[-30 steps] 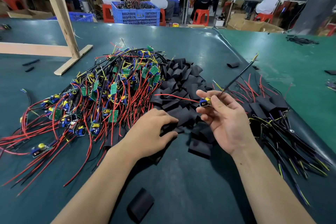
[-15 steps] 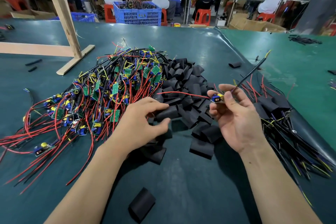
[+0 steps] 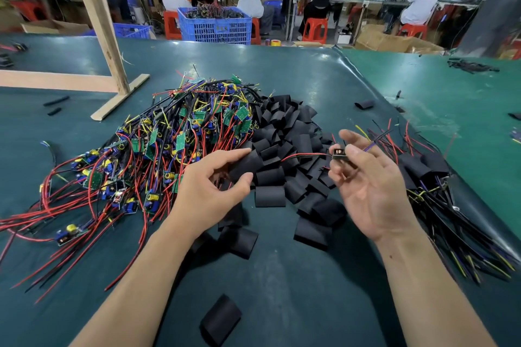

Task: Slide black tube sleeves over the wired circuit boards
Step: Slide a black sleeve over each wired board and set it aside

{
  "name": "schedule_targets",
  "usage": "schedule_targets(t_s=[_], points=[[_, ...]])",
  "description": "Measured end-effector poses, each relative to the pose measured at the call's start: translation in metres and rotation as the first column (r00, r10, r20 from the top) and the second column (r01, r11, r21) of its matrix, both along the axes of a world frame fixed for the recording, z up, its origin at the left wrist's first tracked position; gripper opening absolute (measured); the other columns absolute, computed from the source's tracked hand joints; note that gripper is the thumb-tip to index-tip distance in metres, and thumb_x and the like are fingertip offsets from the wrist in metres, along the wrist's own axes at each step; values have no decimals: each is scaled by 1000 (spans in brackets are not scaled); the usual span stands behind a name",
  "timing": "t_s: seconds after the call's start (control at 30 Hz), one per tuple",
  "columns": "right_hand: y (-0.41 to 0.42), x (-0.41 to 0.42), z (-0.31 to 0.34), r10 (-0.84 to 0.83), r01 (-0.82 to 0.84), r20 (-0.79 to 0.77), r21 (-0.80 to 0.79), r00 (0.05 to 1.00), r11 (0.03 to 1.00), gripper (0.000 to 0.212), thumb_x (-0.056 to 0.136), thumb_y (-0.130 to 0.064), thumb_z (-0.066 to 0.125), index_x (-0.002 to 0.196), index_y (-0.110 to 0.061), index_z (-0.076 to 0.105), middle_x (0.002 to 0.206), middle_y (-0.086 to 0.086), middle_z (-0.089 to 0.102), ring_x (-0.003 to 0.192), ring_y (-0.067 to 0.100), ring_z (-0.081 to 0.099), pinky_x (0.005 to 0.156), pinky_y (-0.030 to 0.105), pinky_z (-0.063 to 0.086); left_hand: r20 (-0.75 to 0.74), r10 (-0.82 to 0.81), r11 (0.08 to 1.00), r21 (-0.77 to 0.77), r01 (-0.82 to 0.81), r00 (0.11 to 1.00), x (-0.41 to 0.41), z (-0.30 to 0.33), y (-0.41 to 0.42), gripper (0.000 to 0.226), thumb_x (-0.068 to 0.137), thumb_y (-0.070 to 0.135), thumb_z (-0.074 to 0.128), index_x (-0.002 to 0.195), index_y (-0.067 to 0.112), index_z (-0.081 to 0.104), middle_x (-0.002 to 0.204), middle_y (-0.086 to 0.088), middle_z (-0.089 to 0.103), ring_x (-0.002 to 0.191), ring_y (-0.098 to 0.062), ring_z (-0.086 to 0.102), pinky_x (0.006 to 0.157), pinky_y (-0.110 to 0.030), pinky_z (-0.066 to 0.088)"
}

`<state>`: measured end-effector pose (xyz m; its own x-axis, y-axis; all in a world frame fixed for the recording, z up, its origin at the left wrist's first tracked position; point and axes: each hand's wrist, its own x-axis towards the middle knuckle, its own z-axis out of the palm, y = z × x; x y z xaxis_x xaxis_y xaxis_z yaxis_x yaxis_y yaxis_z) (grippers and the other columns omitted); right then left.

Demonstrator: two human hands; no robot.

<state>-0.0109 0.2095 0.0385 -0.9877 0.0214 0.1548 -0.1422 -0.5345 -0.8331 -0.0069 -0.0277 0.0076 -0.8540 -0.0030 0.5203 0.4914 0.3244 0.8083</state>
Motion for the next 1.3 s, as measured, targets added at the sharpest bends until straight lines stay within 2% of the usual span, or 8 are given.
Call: schedule_targets(t_s=[0.17, 0.37, 0.5, 0.57, 0.7, 0.8, 1.1, 1.3], points=[[-2, 0, 1, -1, 1, -16, 52, 1000, 999, 19, 79, -13, 68, 98, -12, 65, 78, -2, 57, 62, 14, 47, 56, 21, 40, 22, -27, 999, -44, 28, 999, 2, 1, 0, 38, 80, 17, 70, 117, 24, 69, 105, 10, 72, 98, -15, 69, 86, -31, 56], [-1, 0, 1, 81, -77, 72, -59, 994, 995, 25, 101, -8, 35, 98, -12, 59, 93, 19, 72, 78, 33, 70, 67, 32, 58, 13, -36, 994, -100, 37, 999, 2, 0, 0, 37, 80, 16, 72, 117, 19, 70, 107, 13, 72, 99, -7, 68, 87, -24, 54], [-2, 1, 5, 6, -6, 17, -9, 1000, 1000, 3, 91, -17, 59, 93, -16, 56, 74, 5, 65, 56, 15, 50, 53, 21, 42, -8, -39, 992, -124, 38, 999, 2, 0, -1, 38, 83, 3, 74, 118, 17, 69, 109, 11, 71, 101, -5, 66, 88, -19, 52], [-3, 1, 2, -45, 46, -19, 39, 999, 998, 19, 81, -8, 66, 93, -16, 54, 66, -1, 58, 50, 11, 38, 49, 20, 31, -13, -44, 991, -126, 42, 999, 2, 0, -1, 38, 83, 2, 74, 117, 19, 69, 109, 11, 70, 100, -7, 66, 87, -18, 52], [-9, 2, 0, -104, 101, 10, 131, 995, 986, 22, 91, 6, 56, 83, -14, 52, 69, 4, 58, 48, 15, 39, 47, 22, 33, -17, -53, 990, -135, 50, 998, 3, 0, 0, 38, 83, 4, 73, 117, 19, 69, 110, 10, 71, 100, -6, 66, 85, -19, 52], [-8, 4, 1, -94, 97, -36, 106, 995, 990, 26, 82, 14, 54, 77, -12, 50, 73, 4, 50, 52, 16, 34, 53, 25, 27, -3, -55, 991, -122, 54, 998, 2, 0, -1, 37, 83, 3, 73, 117, 18, 69, 109, 7, 71, 98, -11, 67, 85, -25, 54], [11, 11, 13, 90, -102, -143, -77, 986, 992, 18, 48, 1, 40, 52, -13, 50, 58, 3, 38, 45, 11, 21, 48, 20, 26, 106, -206, 977, 72, 199, 973, 7, 9, -2, 34, 77, 5, 64, 106, 22, 70, 98, 18, 73, 92, -1, 66, 82, -17, 50], [14, 13, 13, 159, -169, -167, -47, 973, 984, 12, 45, -6, 41, 52, -15, 45, 57, 0, 35, 43, 12, 16, 48, 22, 19, 128, -258, 944, 247, 221, 958, 7, 11, -3, 32, 77, 6, 62, 105, 16, 71, 87, 1, 74, 78, -12, 66, 73, -21, 52]])
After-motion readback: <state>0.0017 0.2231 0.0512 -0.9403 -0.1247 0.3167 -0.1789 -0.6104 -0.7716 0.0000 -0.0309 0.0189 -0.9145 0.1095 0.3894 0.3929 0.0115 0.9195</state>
